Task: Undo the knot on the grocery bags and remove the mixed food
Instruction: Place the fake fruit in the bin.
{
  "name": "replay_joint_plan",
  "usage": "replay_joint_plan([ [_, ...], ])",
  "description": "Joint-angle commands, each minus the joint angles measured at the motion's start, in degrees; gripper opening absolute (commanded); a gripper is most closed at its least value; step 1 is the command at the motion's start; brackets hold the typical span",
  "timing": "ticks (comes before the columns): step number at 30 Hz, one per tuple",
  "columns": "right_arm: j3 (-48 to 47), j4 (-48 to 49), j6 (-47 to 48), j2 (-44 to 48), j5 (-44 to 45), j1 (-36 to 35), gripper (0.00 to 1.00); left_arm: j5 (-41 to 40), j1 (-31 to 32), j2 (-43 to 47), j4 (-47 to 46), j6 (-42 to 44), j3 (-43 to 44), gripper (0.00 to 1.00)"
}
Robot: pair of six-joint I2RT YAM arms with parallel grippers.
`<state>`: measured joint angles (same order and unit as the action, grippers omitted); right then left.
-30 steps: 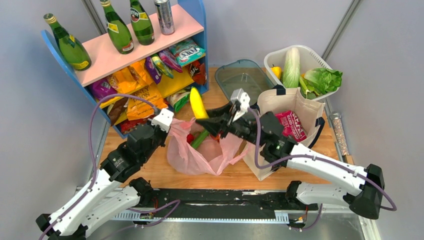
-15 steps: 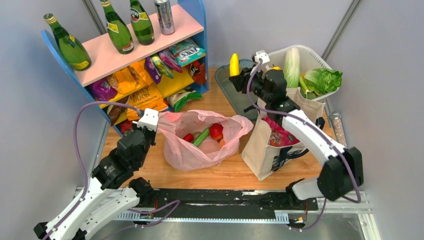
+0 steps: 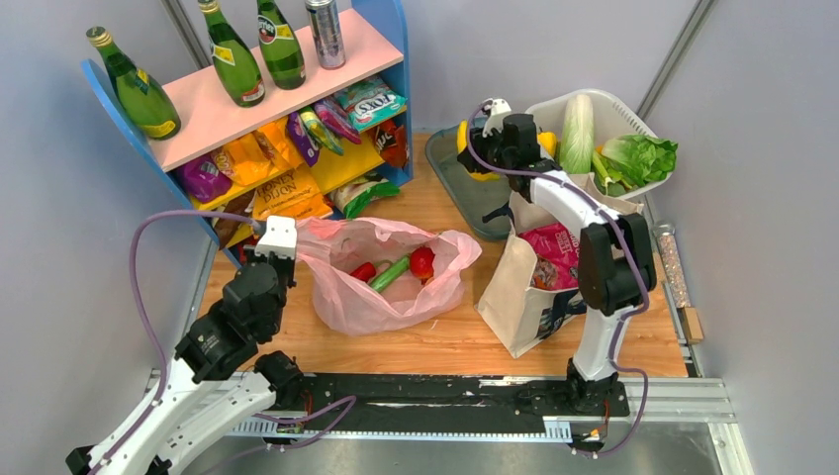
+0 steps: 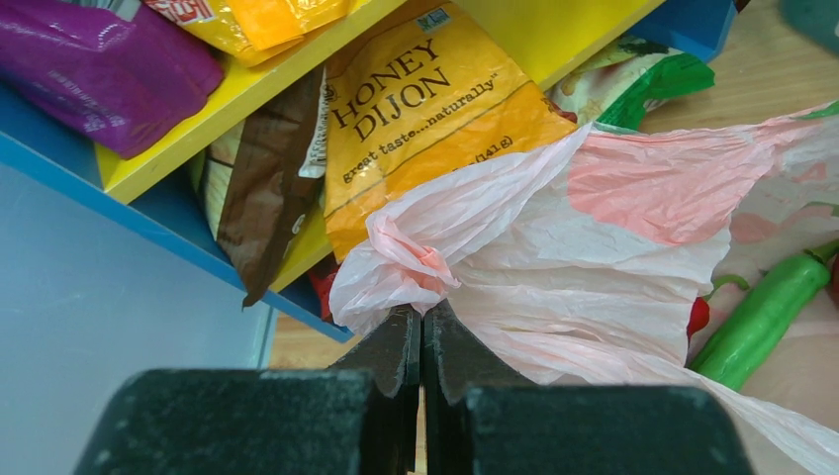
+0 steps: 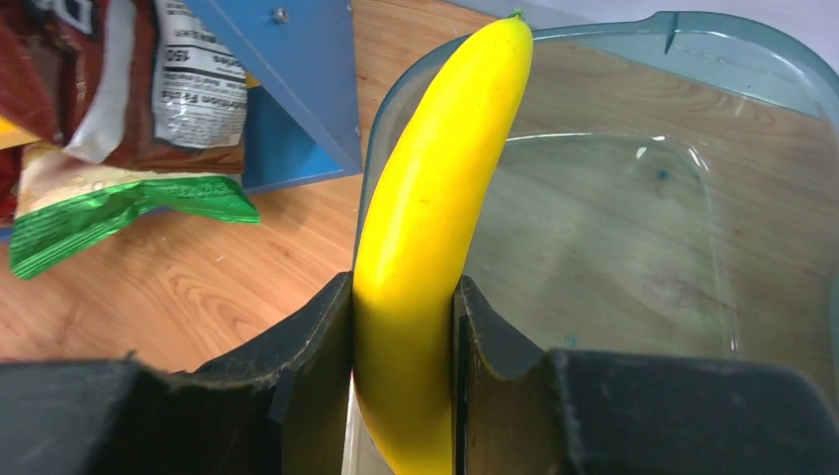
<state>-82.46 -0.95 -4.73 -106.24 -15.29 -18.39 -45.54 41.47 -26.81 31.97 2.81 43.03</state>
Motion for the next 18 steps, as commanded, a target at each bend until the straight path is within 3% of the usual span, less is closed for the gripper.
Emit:
replay_joint_plan([
  [1, -7.8, -2.0, 2.3, -5.6, -2.2, 0.6, 0.00, -2.4, -0.3, 1.5, -1.9, -0.6, 0.9, 0.00],
  [18, -16.4, -8.9, -0.8, -20.7, -3.0, 2.9, 0.02, -0.9, -0.3, 0.4, -2.1, -0.3, 1.0, 0.00],
])
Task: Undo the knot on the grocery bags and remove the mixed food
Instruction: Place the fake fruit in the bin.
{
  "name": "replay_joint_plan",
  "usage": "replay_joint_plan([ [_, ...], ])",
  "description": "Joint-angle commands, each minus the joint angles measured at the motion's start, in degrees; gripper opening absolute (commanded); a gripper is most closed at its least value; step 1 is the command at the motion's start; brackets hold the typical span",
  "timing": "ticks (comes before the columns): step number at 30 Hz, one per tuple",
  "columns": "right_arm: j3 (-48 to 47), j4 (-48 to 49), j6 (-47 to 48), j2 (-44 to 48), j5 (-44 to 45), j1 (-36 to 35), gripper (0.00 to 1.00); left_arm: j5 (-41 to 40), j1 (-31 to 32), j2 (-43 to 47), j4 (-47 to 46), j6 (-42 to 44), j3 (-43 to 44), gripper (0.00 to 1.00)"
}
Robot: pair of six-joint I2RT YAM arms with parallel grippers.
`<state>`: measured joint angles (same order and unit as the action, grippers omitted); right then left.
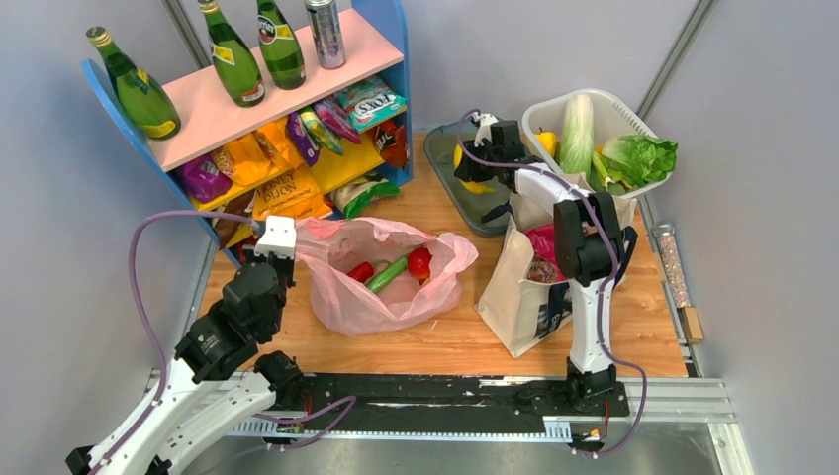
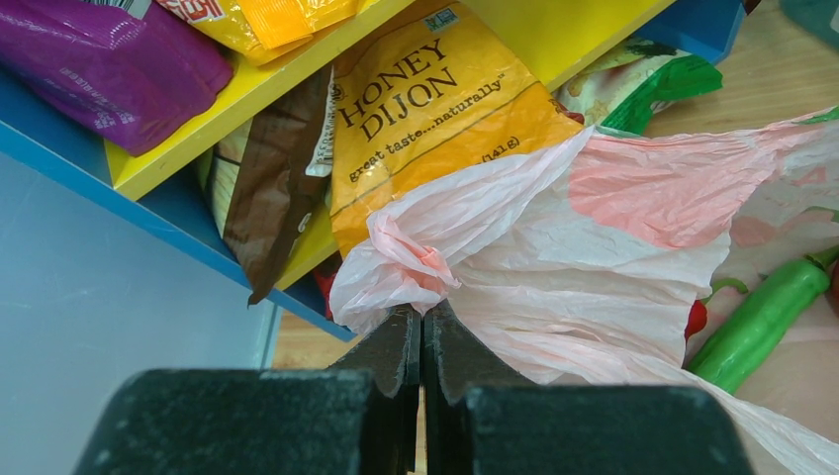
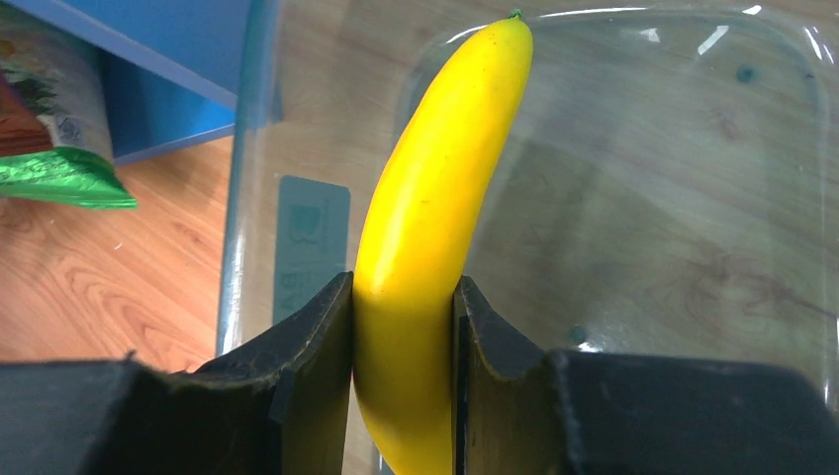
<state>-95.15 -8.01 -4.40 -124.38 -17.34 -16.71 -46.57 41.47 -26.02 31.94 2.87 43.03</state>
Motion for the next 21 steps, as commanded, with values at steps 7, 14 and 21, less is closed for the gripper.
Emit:
replay_joint_plan([
  [7, -6.5, -4.0, -1.1, -6.1, -0.1, 1.3, 0.11, 0.9, -0.3, -1.1, -2.3, -0.2, 1.0, 0.00],
  [14, -6.4, -4.2, -0.5, -5.7, 0.8, 1.2, 0.39, 2.4, -0.3, -1.4, -2.7, 0.1, 0.8, 0.00],
  [21, -6.4, -4.3, 0.0, -3.9, 0.9, 1.2, 0.58, 3.2, -0.3, -1.5, -2.8, 0.4, 0.8, 0.00],
])
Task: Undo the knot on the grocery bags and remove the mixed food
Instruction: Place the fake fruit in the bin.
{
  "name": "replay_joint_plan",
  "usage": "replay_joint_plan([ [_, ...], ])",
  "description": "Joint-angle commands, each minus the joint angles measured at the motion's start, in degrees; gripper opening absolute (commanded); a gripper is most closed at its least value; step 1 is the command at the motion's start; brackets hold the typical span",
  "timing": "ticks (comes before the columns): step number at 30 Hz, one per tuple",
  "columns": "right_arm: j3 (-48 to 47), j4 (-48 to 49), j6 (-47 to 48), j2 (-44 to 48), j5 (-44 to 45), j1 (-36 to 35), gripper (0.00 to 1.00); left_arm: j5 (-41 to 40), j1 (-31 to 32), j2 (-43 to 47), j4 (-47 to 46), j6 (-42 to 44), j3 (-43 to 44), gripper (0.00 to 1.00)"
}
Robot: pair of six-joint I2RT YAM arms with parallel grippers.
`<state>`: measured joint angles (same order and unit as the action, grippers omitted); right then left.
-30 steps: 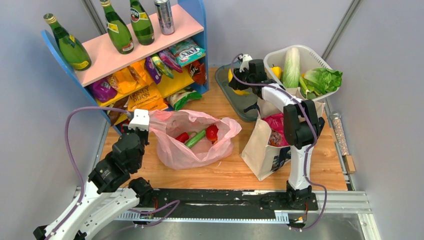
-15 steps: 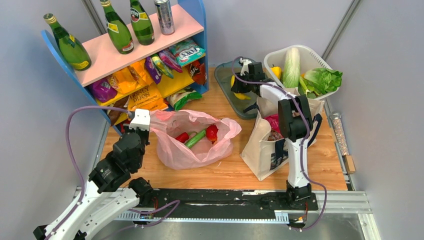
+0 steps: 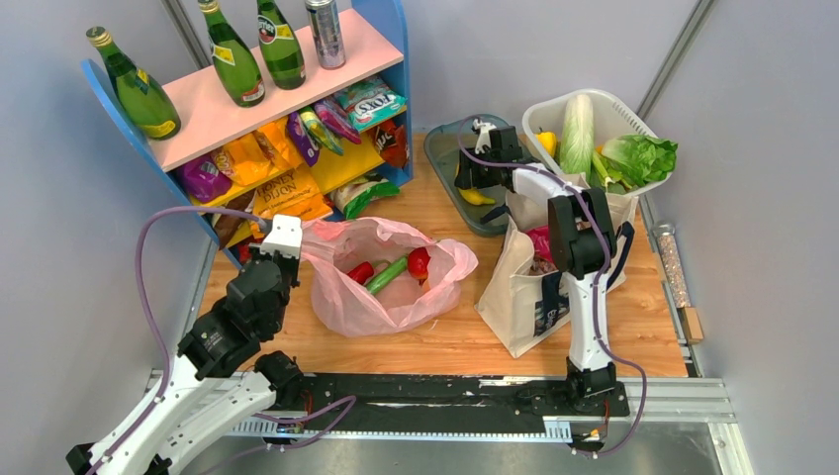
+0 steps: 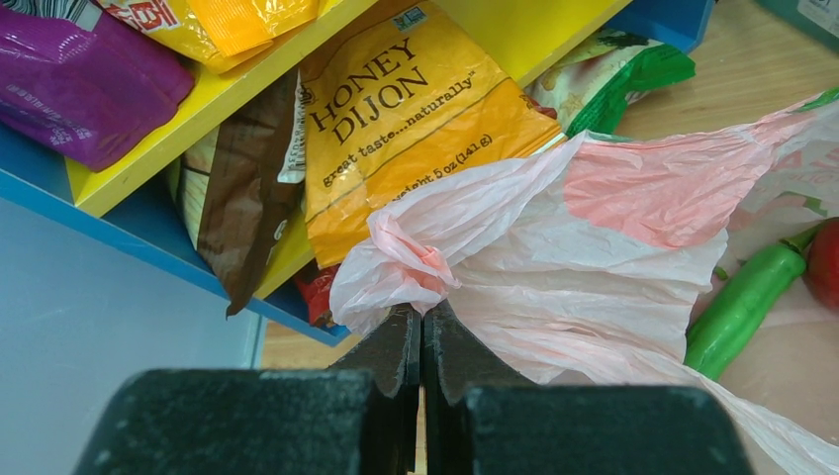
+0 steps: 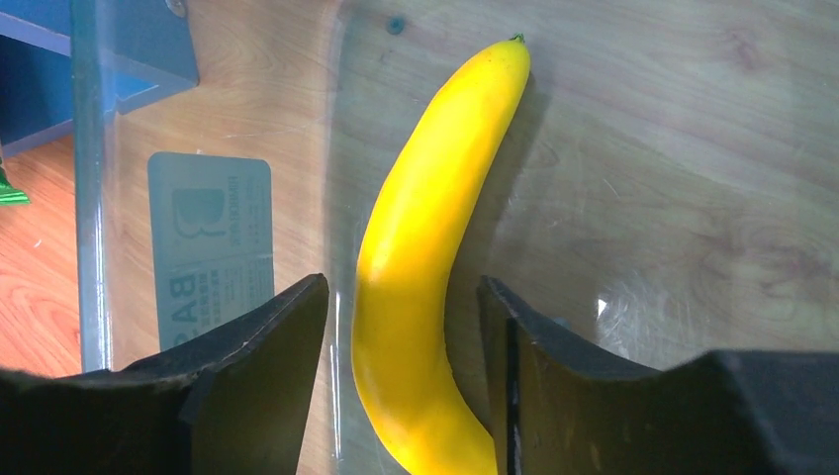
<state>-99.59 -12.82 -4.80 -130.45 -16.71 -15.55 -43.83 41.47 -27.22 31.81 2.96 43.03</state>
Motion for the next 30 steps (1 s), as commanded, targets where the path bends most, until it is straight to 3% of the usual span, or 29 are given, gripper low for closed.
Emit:
replay_joint_plan([
  [1, -1.8, 0.5, 0.5, 2.5, 0.4, 0.1, 0.59, 0.5, -0.3, -0.3, -2.7, 0.3, 0.8, 0.00],
  [12, 2.1, 0.5, -0.4, 12.9, -0.5, 0.0, 0.62, 4.9, -0.2, 1.1, -3.6, 1.1, 0.4, 0.00],
  [14, 3.8, 0.5, -0.5, 16.4, -0.7, 0.0, 0.64, 8.3, -0.3, 1.4, -4.0, 1.7, 0.2, 0.00],
  [21, 14.9, 0.9, -2.1, 32.6, -1.9, -0.3, 0.64, 31.7, -0.3, 0.6, -5.9, 3.9, -0.5, 0.00],
  [25, 22.9, 2.8, -2.2, 45.7, -6.5, -2.1, 0.64, 38.8, -0.2, -3.0, -5.6, 4.2, 0.1, 0.00],
  [30, 32.8, 6.8, -6.1, 58.3, -14.7, -5.6, 0.63, 41.3, -0.3, -8.0, -4.4, 3.8, 1.6, 0.00],
])
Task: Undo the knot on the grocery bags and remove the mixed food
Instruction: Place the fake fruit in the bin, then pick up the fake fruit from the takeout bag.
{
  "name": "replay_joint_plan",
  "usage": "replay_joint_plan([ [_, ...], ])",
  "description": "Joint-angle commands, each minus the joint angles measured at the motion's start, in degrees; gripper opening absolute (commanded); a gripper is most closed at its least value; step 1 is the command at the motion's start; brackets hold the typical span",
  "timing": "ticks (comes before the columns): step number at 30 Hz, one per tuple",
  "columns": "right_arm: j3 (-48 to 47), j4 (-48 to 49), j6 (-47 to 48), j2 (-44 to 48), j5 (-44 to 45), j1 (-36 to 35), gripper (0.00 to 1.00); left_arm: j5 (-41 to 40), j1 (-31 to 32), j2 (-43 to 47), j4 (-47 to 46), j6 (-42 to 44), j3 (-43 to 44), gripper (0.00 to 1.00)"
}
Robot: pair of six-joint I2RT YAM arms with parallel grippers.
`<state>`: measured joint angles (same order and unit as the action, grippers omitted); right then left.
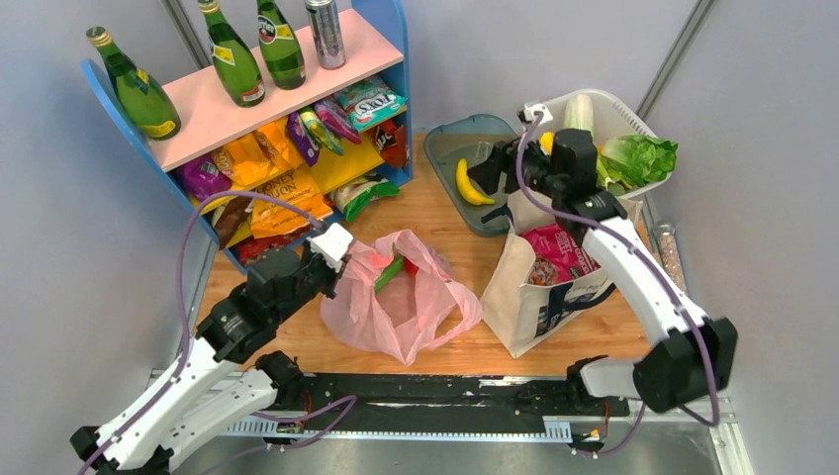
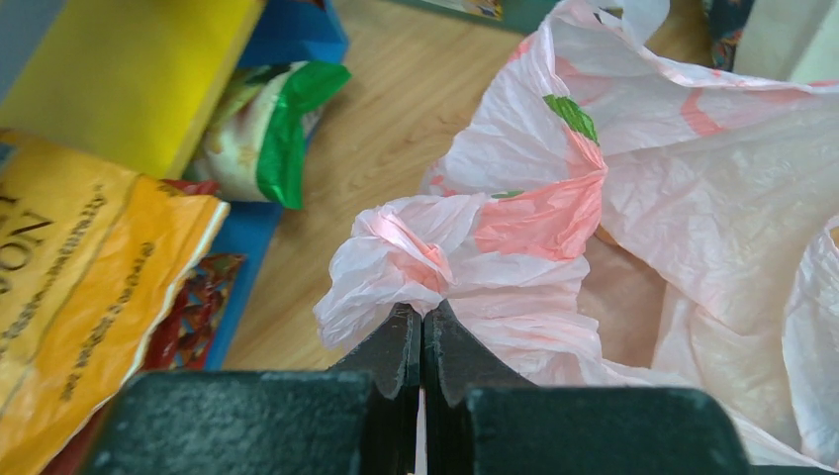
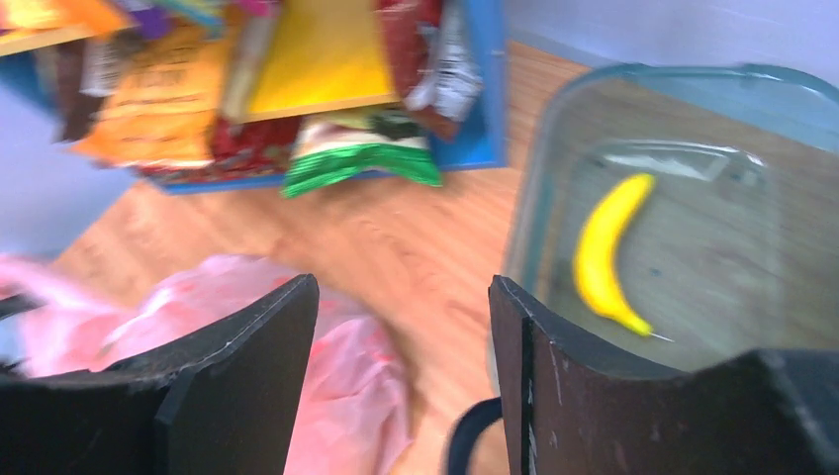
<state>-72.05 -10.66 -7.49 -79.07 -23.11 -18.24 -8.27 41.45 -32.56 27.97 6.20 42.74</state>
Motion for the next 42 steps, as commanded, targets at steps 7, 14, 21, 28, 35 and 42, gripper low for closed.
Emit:
replay_joint_plan([
  [7, 11.8, 4.1, -1.9, 16.9, -5.7, -19.3, 0.63, 3.3, -0.2, -2.9, -0.2, 0.2, 2.0, 0.00],
  [14, 11.5, 0.2, 2.7, 14.4, 0.9, -33.6, 0.62, 1.0, -0.2, -1.9, 0.1, -0.1, 1.9, 0.00],
  [21, 9.7, -4.1, 10.0, 2.9, 7.4, -42.5, 0.56, -0.5, -0.2, -2.2, 0.3, -0.3, 1.9, 0.00],
  [28, 9.7, -4.1, 11.5, -9.3, 22.1, -42.9, 0.55, -1.7, -0.2, -2.3, 0.5, -0.4, 2.0, 0.00],
  [35, 11.1, -9.4, 8.7, -13.3, 37.6, -41.9, 0.60, -3.9, -0.2, -1.7, 0.7, -0.6, 1.8, 0.00],
  [42, 12.7, -16.6, 4.9, -10.2, 44.9, -40.6, 0.65, -5.3, -0.2, -1.8, 0.8, -0.5, 1.8, 0.00],
])
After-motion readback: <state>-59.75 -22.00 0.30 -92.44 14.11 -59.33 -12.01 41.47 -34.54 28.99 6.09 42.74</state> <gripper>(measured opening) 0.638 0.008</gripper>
